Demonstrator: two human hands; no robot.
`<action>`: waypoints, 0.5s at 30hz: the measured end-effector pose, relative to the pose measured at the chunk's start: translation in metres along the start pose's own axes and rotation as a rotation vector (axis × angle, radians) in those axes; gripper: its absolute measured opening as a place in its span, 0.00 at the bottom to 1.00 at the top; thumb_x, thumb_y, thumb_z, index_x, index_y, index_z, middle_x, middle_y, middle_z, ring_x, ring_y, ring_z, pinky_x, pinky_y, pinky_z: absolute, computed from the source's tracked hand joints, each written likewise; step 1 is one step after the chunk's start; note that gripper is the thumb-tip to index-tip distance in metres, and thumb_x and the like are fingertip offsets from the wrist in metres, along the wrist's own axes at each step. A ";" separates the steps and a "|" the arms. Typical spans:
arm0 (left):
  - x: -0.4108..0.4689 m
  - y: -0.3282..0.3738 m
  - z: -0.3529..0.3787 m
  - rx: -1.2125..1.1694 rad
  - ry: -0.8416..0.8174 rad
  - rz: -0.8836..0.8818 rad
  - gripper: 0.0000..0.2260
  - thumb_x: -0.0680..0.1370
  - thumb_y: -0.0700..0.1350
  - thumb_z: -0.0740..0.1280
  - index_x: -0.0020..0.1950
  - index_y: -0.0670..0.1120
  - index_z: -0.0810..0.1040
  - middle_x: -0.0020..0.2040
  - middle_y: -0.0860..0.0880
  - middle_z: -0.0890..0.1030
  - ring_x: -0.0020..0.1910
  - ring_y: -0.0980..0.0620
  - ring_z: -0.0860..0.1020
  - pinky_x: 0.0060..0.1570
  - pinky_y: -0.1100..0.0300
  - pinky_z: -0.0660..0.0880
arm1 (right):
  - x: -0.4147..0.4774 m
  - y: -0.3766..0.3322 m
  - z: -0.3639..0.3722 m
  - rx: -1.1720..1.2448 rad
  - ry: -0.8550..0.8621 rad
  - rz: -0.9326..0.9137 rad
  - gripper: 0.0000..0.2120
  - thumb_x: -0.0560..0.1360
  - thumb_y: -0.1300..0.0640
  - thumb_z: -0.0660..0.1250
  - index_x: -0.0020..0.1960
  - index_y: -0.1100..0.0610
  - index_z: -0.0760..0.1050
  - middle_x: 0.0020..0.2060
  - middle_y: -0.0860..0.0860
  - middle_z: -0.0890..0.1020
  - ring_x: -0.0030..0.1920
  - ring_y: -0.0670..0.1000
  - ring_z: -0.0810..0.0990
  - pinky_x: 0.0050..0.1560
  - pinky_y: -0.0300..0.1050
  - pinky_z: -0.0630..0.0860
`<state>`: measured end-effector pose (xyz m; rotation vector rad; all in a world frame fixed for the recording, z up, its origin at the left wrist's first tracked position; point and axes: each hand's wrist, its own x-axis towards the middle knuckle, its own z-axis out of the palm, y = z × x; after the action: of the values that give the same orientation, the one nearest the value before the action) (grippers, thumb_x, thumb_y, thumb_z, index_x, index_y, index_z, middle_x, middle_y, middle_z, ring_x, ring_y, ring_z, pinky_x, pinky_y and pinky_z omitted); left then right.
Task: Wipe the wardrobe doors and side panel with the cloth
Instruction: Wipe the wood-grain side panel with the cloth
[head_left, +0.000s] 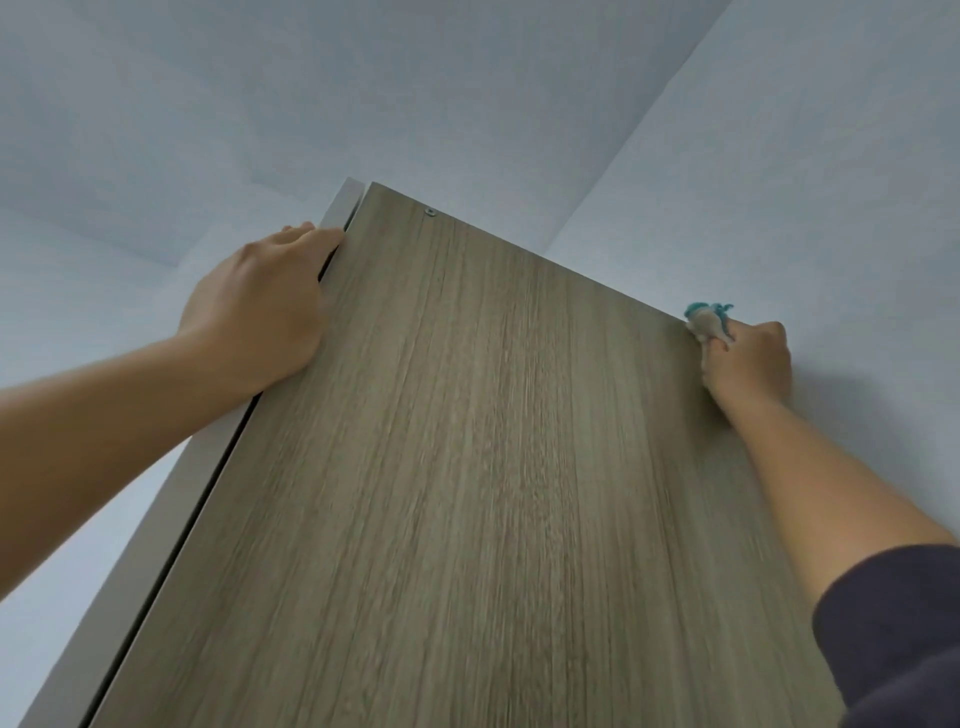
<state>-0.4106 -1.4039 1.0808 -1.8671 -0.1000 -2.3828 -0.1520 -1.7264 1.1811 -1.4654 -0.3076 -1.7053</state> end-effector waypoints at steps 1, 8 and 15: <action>-0.001 0.002 -0.001 -0.001 -0.006 -0.010 0.19 0.78 0.35 0.52 0.65 0.47 0.72 0.60 0.44 0.76 0.57 0.39 0.74 0.54 0.45 0.72 | 0.002 0.007 -0.002 -0.034 -0.006 0.023 0.16 0.77 0.50 0.59 0.53 0.60 0.79 0.52 0.63 0.74 0.49 0.66 0.76 0.48 0.51 0.74; -0.003 0.002 -0.003 -0.036 -0.019 -0.022 0.17 0.80 0.37 0.51 0.64 0.47 0.72 0.58 0.43 0.77 0.55 0.39 0.74 0.53 0.45 0.71 | 0.007 0.020 -0.014 -0.217 -0.071 0.141 0.17 0.79 0.53 0.58 0.59 0.64 0.76 0.57 0.63 0.71 0.54 0.67 0.76 0.54 0.54 0.74; -0.004 0.000 -0.002 -0.106 -0.023 -0.036 0.20 0.80 0.37 0.52 0.70 0.49 0.70 0.60 0.44 0.76 0.56 0.40 0.73 0.54 0.47 0.71 | -0.010 0.018 -0.020 -0.186 -0.048 0.330 0.18 0.81 0.55 0.56 0.64 0.66 0.71 0.61 0.61 0.69 0.59 0.65 0.73 0.54 0.53 0.72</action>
<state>-0.4114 -1.4042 1.0767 -1.9546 -0.0098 -2.4356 -0.1530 -1.7460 1.1603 -1.5938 0.0694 -1.4635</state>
